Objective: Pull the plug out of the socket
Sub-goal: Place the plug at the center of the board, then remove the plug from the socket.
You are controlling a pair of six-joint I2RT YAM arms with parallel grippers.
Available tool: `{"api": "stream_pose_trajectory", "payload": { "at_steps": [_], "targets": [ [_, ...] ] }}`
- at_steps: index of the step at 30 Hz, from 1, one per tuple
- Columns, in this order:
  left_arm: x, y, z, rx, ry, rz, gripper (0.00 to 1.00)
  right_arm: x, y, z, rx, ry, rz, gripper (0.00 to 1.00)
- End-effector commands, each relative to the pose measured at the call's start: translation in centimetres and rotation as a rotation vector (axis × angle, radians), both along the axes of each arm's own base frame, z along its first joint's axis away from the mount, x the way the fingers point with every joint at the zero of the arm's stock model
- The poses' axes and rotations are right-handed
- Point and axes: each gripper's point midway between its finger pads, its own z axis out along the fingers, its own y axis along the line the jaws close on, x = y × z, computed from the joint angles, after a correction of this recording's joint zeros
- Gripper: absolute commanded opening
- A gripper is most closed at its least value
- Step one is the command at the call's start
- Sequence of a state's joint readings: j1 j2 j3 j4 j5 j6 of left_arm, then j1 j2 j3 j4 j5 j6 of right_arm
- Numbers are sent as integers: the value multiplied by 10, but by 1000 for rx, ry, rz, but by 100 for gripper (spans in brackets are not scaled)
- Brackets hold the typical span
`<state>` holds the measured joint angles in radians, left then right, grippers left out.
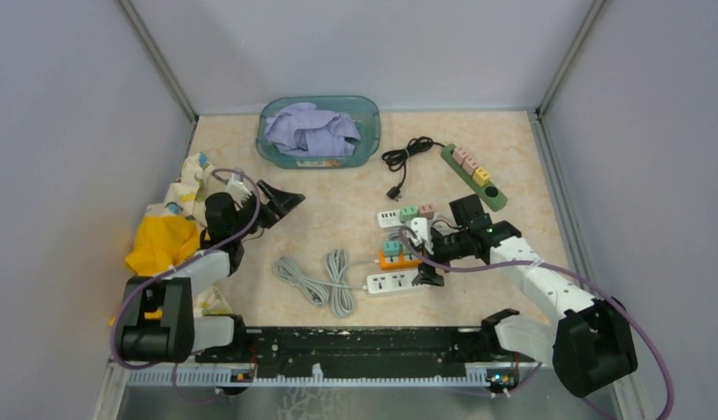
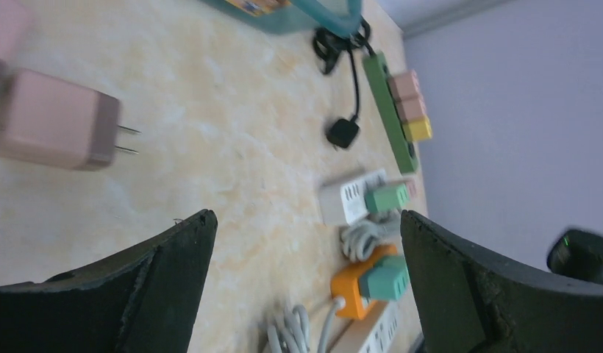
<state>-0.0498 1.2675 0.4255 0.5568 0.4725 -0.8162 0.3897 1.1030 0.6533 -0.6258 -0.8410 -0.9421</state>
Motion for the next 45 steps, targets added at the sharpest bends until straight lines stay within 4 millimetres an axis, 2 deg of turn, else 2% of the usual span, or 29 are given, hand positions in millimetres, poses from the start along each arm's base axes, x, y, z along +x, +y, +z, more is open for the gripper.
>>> {"api": "stream_pose_trajectory", "payload": {
  "at_steps": [1, 5, 9, 13, 20, 29, 34, 39, 45],
  "targets": [
    [-44, -44, 51, -108, -275, -345, 100, 12, 4, 34, 73, -84, 7, 79],
    [-84, -83, 55, -103, -381, -538, 97, 18, -1, 40, 76, -90, -28, 77],
    [-113, -129, 43, 28, -474, -645, 95, 26, -7, 47, 78, -90, -70, 74],
    [-133, -151, 39, 180, -625, -678, 91, 29, -12, 52, 94, -90, -94, 72],
    [-137, -170, 29, 371, -814, -730, 92, 30, -14, 52, 99, -88, -101, 72],
    [-122, -206, 10, 466, -755, -800, 90, 31, -15, 50, 92, -87, -104, 72],
    [-112, -223, -17, 565, -624, -847, 86, 33, -15, 50, 87, -92, -109, 72],
    [-112, -236, -31, 613, -577, -908, 83, 34, -16, 50, 82, -94, -114, 72],
    [-115, -248, -37, 629, -605, -1005, 71, 34, -16, 50, 83, -94, -114, 72]
  ]
}}
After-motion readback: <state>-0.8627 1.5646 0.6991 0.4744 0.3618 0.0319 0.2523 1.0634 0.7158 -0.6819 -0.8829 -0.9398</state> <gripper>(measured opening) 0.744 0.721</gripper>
